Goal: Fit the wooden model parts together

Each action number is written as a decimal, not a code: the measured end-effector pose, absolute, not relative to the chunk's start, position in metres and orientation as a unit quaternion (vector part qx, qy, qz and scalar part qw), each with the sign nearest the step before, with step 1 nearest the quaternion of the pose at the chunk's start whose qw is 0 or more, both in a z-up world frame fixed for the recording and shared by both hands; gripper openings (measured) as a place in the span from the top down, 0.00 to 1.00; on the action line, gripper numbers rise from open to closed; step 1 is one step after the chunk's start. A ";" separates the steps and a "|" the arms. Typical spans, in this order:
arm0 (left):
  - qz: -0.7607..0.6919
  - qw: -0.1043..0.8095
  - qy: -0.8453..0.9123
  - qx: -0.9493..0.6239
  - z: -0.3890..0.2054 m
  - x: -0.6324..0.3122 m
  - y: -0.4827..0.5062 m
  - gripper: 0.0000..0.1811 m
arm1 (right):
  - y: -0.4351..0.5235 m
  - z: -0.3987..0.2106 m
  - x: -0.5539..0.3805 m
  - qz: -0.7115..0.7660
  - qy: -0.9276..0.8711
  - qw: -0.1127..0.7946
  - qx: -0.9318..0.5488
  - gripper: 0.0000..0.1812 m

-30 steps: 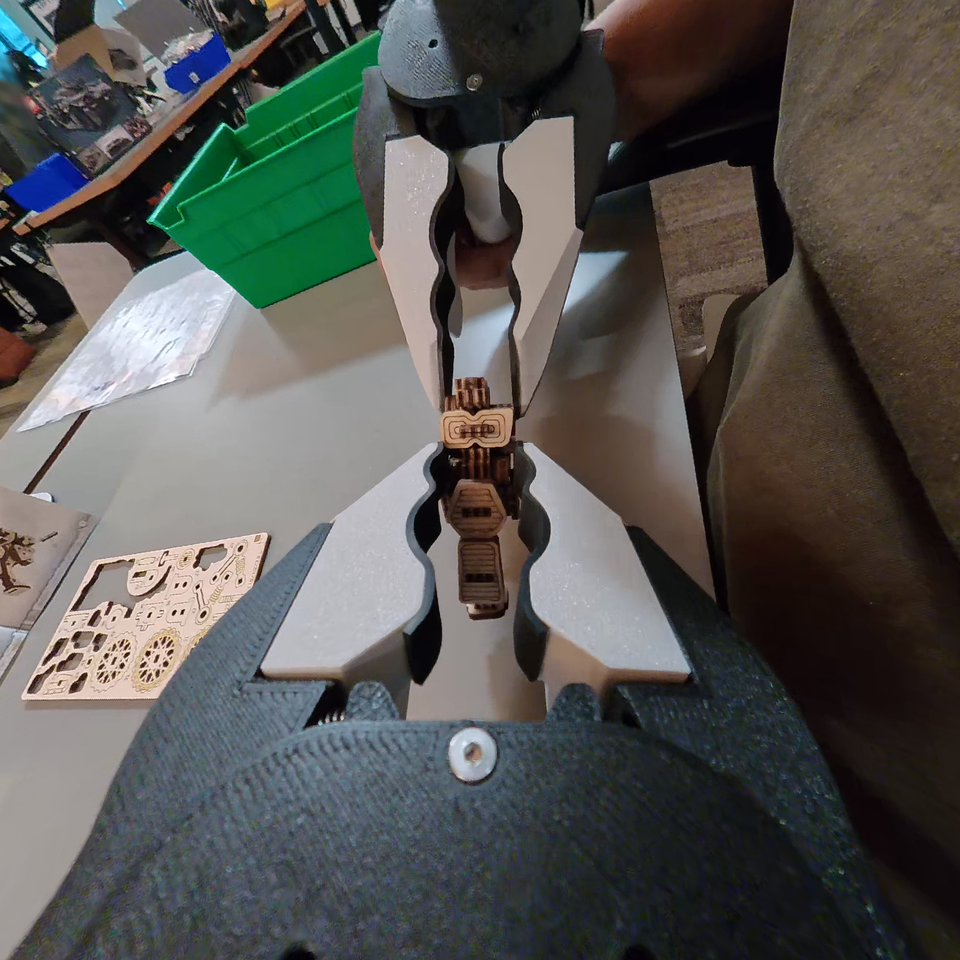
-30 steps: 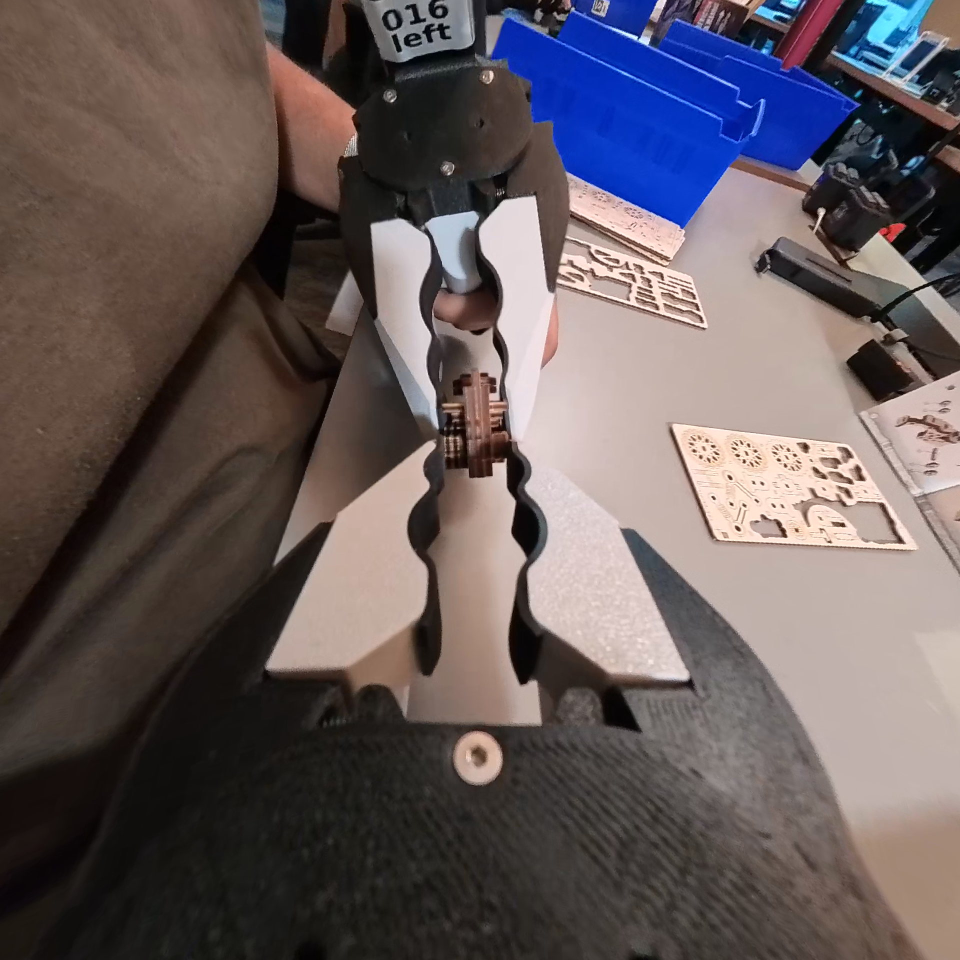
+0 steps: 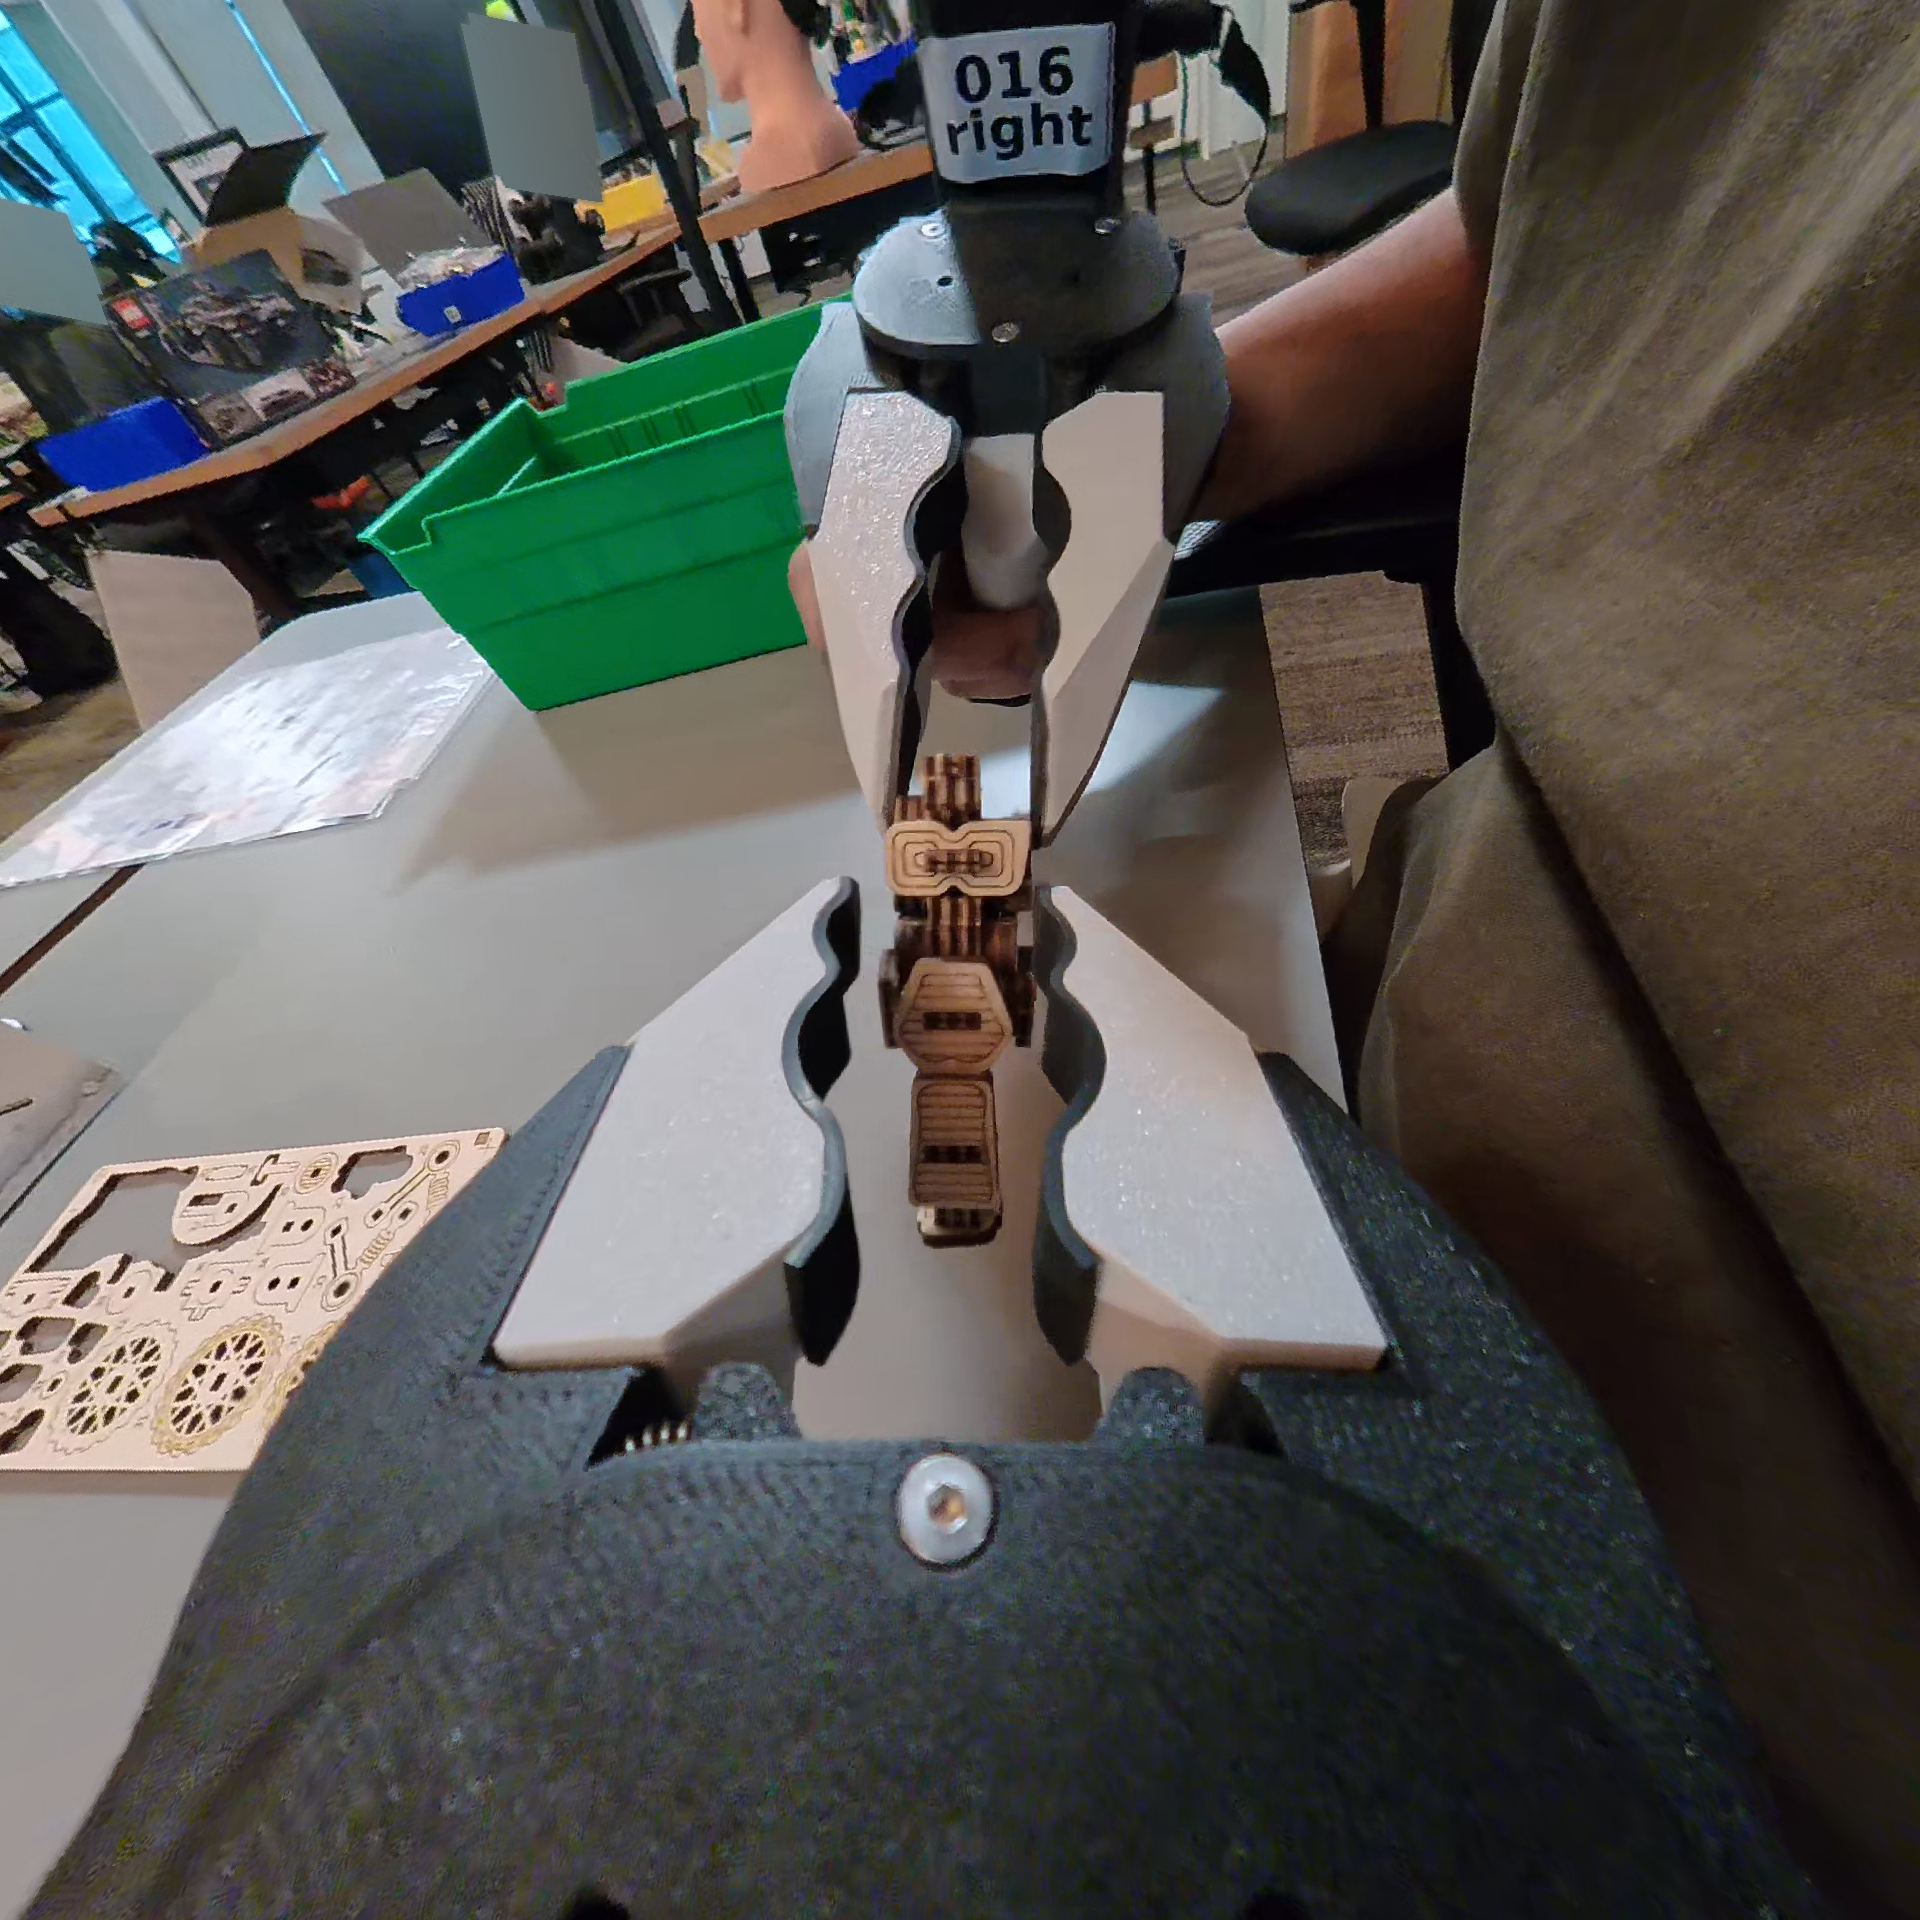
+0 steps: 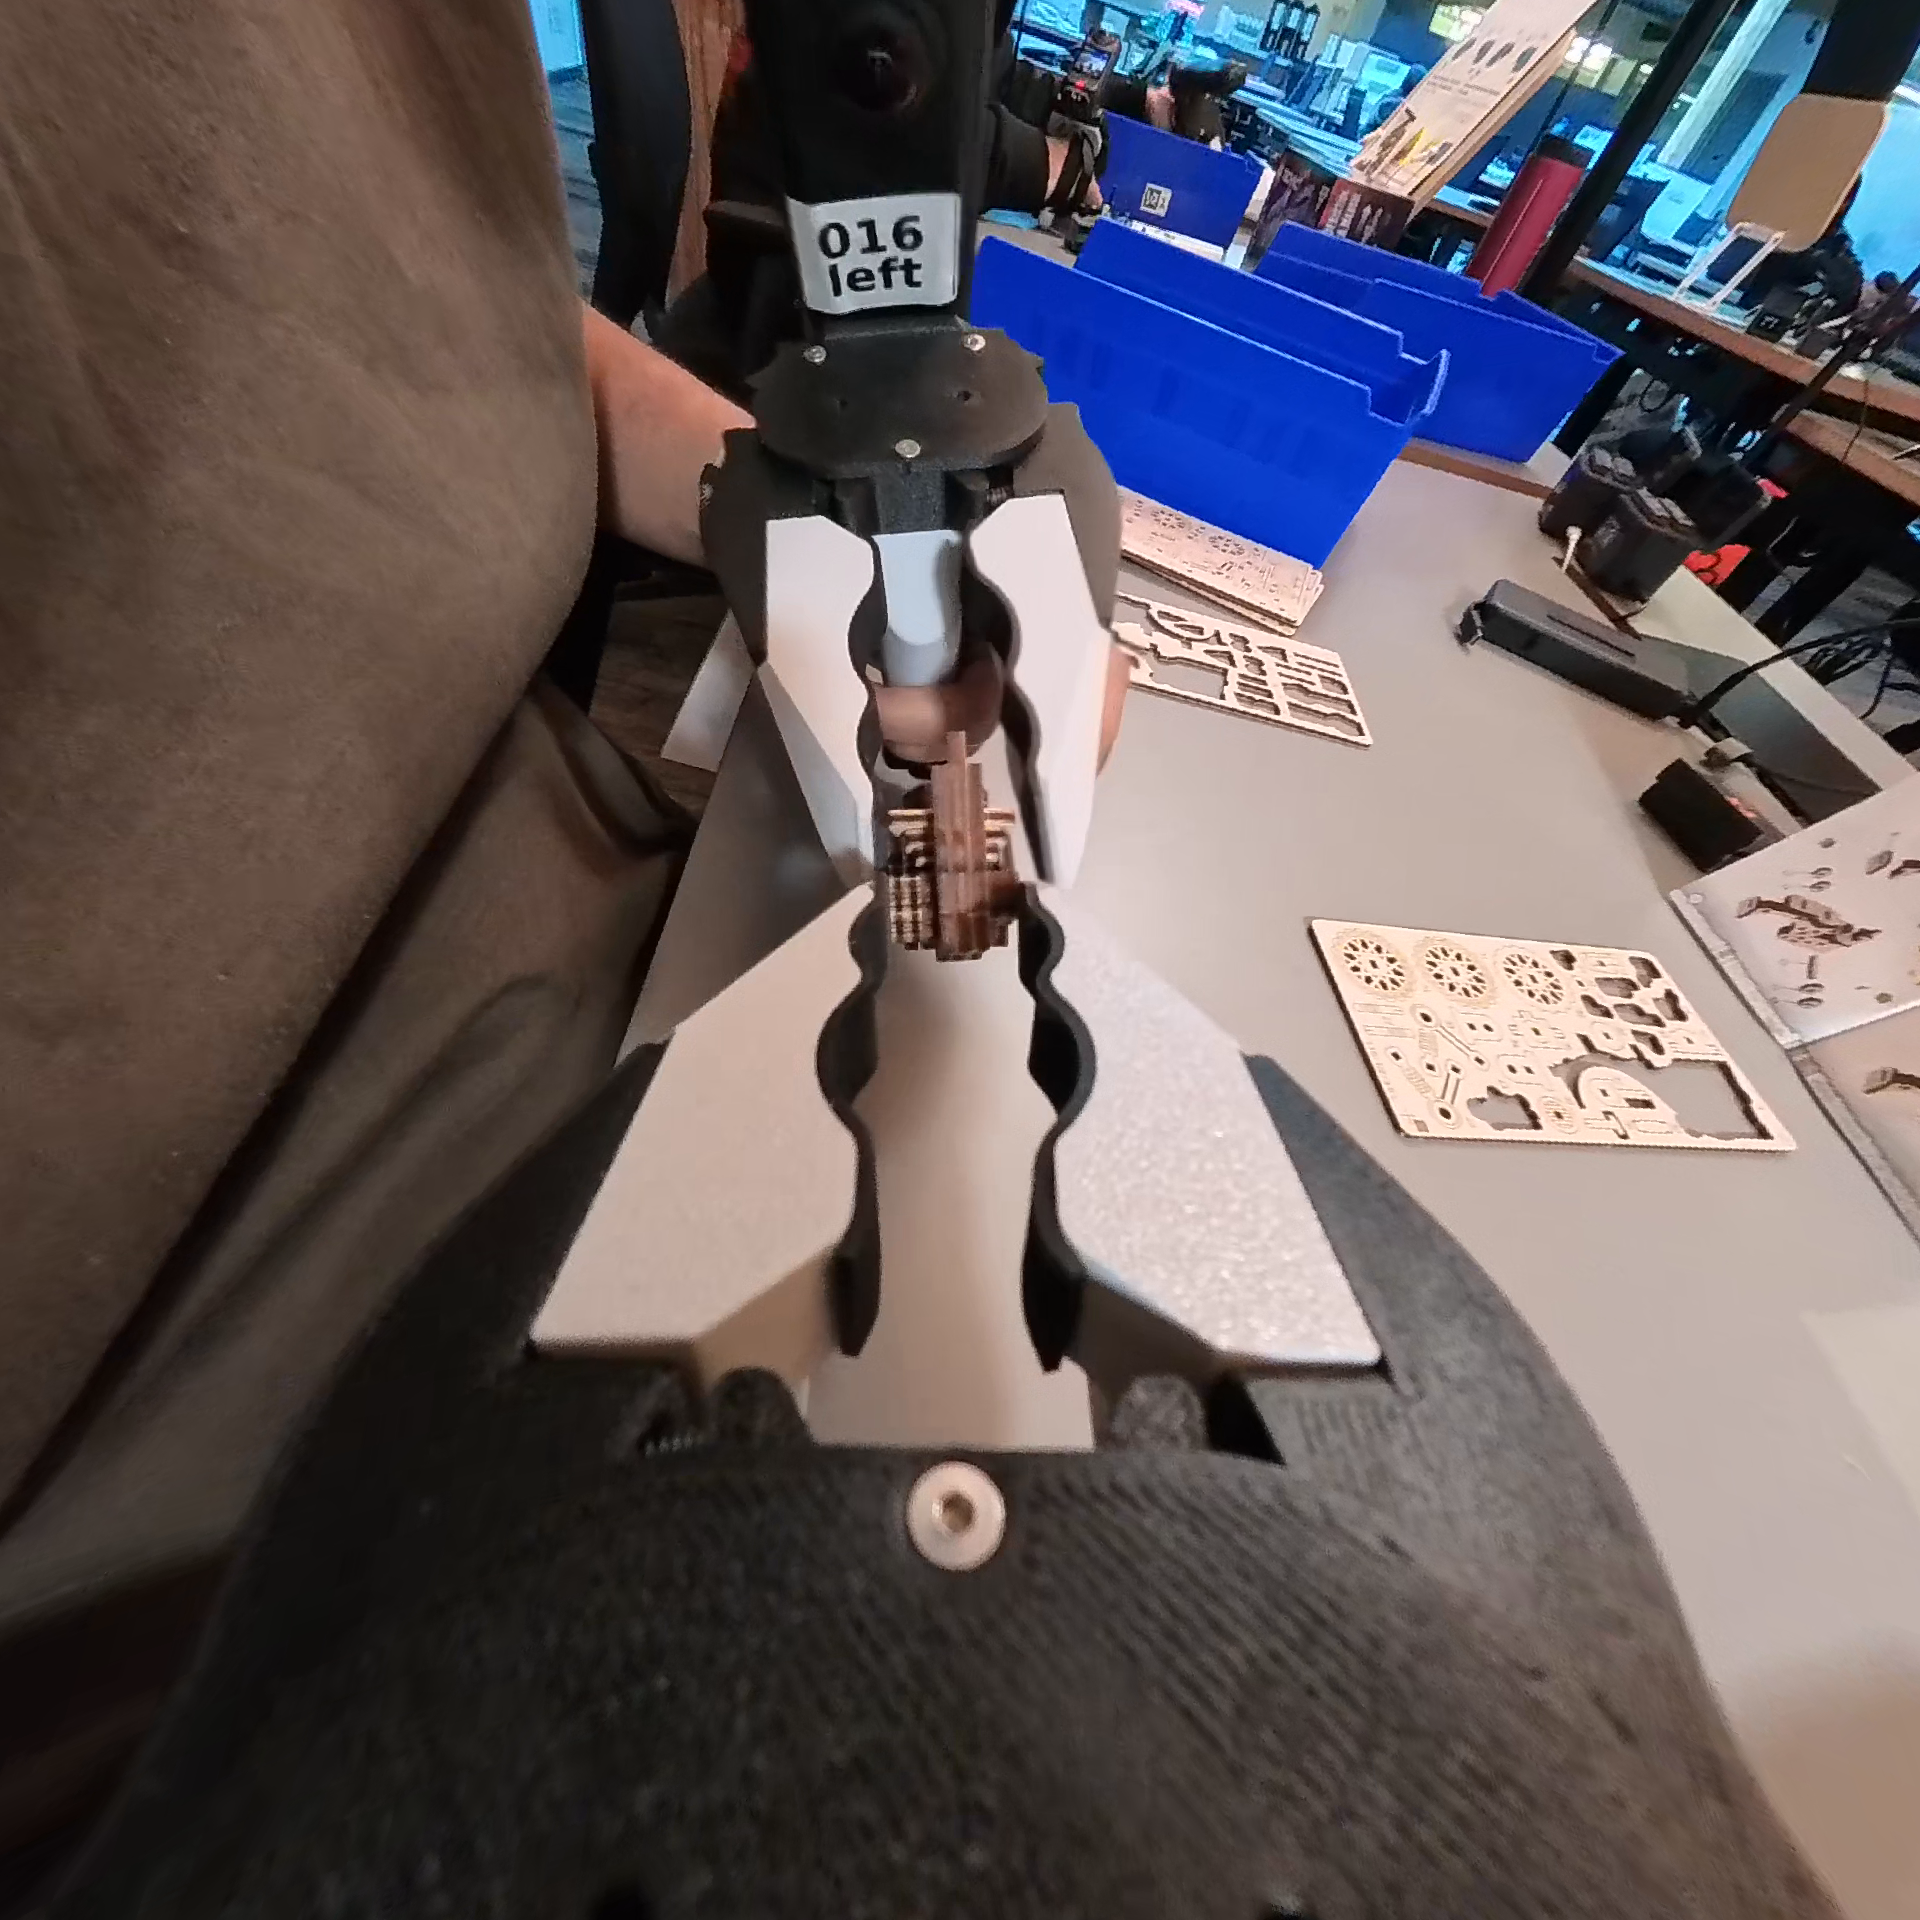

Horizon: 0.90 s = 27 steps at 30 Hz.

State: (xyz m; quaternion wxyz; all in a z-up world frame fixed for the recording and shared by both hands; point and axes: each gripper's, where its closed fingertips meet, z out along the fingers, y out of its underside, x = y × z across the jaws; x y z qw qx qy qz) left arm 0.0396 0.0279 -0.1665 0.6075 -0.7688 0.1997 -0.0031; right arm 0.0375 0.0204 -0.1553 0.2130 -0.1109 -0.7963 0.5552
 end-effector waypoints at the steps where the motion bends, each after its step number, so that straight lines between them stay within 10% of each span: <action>1: -0.005 0.609 0.198 -0.768 -0.166 0.038 0.027 0.82 | 0.020 -0.155 0.038 0.555 -0.797 0.213 -0.109 0.87; 7: -0.051 0.637 0.190 -0.745 -0.150 0.043 0.019 0.71 | 0.016 -0.155 0.042 0.560 -0.797 0.204 -0.101 0.88; 27: -0.123 0.587 0.213 -0.771 -0.164 0.059 0.010 0.86 | 0.009 -0.158 0.054 0.564 -0.804 0.168 -0.083 0.88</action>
